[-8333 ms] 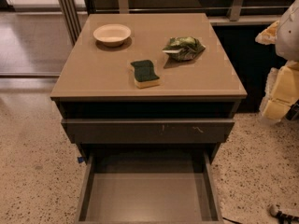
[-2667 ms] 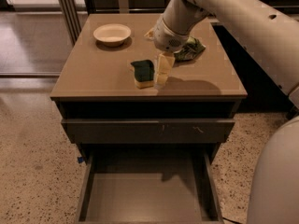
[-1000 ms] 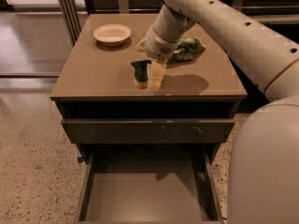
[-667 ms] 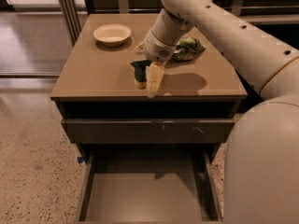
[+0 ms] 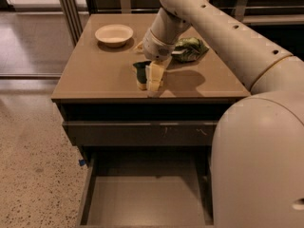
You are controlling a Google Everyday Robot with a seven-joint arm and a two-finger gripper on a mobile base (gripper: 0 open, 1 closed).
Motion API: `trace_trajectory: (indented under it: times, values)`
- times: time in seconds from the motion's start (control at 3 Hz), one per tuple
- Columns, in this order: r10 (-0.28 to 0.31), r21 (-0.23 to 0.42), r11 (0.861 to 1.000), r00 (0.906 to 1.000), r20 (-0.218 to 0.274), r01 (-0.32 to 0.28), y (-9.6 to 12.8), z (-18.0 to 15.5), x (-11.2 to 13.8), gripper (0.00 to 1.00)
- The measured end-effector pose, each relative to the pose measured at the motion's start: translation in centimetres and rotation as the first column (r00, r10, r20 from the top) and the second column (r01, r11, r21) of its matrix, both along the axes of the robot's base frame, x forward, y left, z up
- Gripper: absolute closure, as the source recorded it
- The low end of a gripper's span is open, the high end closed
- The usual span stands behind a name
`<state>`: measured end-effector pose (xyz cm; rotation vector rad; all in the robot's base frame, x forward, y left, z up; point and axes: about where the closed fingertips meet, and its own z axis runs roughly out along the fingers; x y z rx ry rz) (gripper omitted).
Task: Place sponge into middle drawer
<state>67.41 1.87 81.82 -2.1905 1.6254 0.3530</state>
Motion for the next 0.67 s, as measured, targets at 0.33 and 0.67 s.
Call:
trace_trajectory:
  times: [0.33, 0.67]
  values:
    - [0.007, 0.003, 1.0, 0.9998, -0.018, -0.007, 0.21, -0.7, 0.33, 0.0]
    - [0.007, 0.003, 1.0, 0.9998, -0.019, -0.007, 0.22, -0.73, 0.35, 0.17]
